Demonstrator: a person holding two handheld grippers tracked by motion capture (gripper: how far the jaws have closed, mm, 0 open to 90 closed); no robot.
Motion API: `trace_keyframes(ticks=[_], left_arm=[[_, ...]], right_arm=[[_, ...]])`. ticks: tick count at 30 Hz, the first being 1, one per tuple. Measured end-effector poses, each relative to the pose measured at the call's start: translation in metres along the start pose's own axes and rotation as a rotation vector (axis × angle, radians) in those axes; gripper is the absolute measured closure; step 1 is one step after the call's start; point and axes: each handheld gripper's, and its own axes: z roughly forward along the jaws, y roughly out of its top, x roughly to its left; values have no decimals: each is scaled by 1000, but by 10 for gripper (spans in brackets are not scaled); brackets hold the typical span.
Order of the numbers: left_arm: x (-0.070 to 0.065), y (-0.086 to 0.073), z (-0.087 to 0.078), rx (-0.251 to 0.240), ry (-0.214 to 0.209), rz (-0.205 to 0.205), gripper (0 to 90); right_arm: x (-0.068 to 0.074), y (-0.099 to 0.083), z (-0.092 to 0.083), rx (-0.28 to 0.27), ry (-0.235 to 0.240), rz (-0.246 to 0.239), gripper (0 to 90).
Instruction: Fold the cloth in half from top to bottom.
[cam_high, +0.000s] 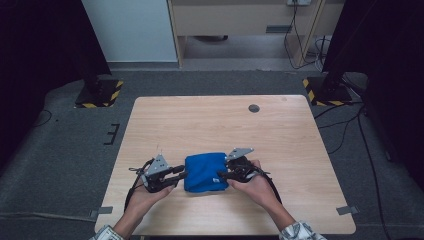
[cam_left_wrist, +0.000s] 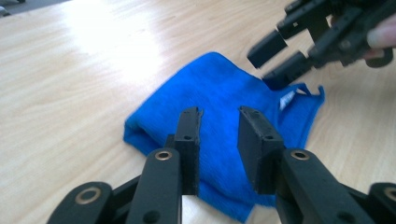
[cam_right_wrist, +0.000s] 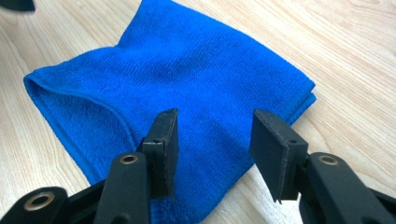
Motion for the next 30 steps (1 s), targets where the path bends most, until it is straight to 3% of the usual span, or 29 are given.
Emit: trace_keyframes(ticks=[5,9,21,28,30], left_arm=[[6,1,18,47,46,7,677],[5,-4,25,77,51,10,657],[-1,-15,26,132,67,27,597],[-8,-19,23,150,66,60,554],[-11,-19,22,153,72,75,505]], right_arm=[[0,-3,0,5,2,3,519],[1,-6,-3,2,4,2,509],[7,-16,-6,17,-17,-42,434],[15,-25,-6,15,-29,-66,370],[18,-28,-7,13,-34,-81,339]])
